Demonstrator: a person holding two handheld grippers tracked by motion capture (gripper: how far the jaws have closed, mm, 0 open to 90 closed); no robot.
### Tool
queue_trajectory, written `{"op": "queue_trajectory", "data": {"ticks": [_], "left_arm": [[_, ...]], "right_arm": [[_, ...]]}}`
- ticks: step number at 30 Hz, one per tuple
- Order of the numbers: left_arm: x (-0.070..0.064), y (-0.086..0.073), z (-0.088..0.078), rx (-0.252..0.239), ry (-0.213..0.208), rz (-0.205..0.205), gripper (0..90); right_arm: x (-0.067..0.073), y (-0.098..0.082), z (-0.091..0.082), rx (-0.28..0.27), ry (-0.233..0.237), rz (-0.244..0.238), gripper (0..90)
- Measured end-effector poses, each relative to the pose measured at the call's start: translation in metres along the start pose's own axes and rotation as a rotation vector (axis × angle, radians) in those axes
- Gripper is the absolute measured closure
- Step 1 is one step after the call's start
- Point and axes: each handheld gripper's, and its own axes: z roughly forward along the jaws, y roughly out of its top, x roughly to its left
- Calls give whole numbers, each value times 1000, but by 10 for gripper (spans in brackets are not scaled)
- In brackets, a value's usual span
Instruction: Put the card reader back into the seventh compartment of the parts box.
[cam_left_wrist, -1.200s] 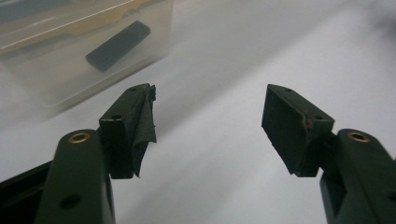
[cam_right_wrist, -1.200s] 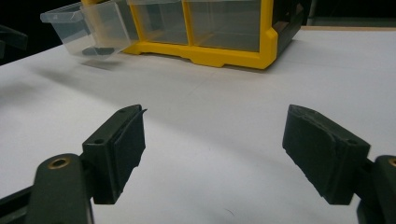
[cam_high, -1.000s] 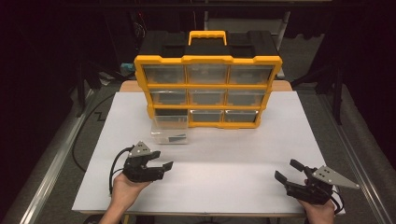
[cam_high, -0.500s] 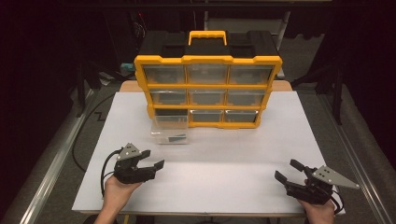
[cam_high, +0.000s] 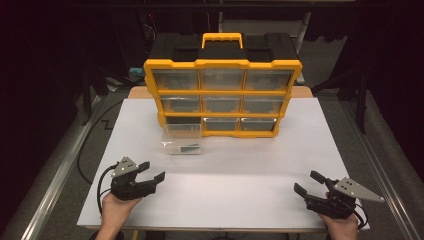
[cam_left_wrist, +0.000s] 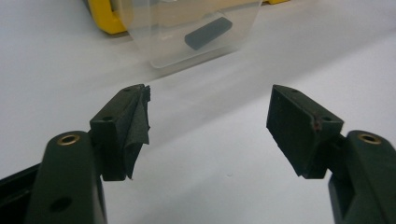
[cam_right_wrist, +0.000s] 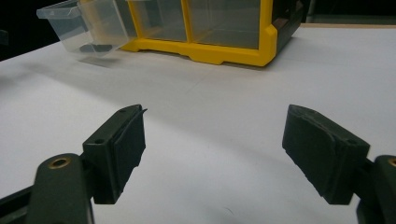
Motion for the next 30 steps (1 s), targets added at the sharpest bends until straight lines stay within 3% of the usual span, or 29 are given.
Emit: {"op": "queue_trajectory", "data": {"ticks": [30], "left_arm": [[20,-27,-12,-75,56,-105,288]], "right_arm": [[0,0,0,2,-3,-2,218]]}}
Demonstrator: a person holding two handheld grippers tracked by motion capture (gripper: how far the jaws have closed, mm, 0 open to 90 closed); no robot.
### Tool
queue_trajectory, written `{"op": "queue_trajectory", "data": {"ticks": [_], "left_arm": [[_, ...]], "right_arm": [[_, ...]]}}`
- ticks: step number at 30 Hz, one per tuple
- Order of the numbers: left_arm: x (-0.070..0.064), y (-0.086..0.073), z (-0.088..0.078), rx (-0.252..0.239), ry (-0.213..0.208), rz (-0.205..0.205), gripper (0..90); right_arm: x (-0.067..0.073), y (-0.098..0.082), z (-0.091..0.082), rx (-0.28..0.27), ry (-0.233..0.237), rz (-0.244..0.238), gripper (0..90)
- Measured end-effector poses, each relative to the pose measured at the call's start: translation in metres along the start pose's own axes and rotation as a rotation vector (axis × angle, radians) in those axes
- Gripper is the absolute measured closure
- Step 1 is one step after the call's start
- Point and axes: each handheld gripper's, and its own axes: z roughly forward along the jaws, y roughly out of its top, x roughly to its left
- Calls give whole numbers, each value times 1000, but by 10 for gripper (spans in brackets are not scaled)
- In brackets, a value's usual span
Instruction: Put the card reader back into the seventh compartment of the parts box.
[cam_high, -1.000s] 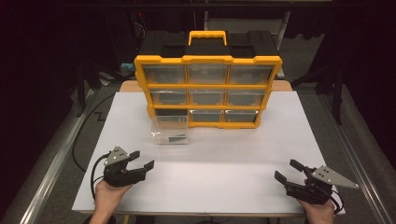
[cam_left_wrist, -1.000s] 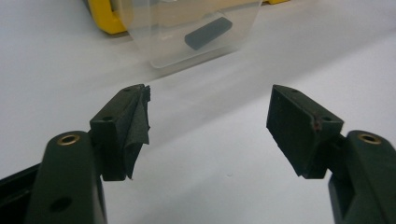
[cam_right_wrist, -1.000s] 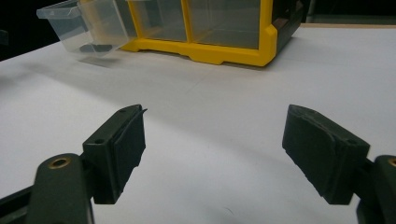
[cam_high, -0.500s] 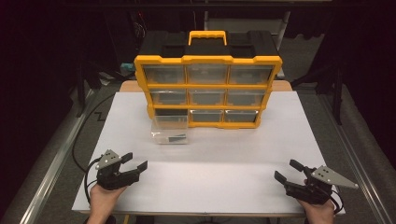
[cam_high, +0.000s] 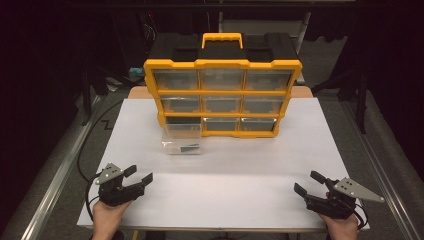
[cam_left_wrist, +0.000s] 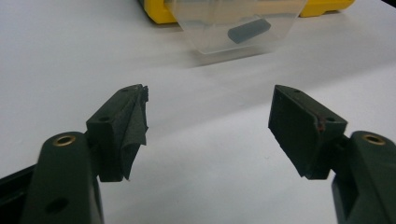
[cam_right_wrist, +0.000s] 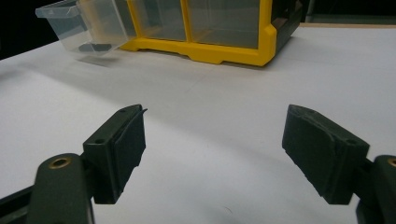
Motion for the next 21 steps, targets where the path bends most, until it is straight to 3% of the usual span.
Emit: {"op": "queue_trajectory", "data": {"ticks": [6,21], "left_arm": [[5,-9,-1,-2,-4,-31,287],[7,-12,-5,-27,-4,-54,287]], "right_arm": [[0,0,-1,-5,-2,3,219],[0,0,-1,-3,-3,6,219]]}}
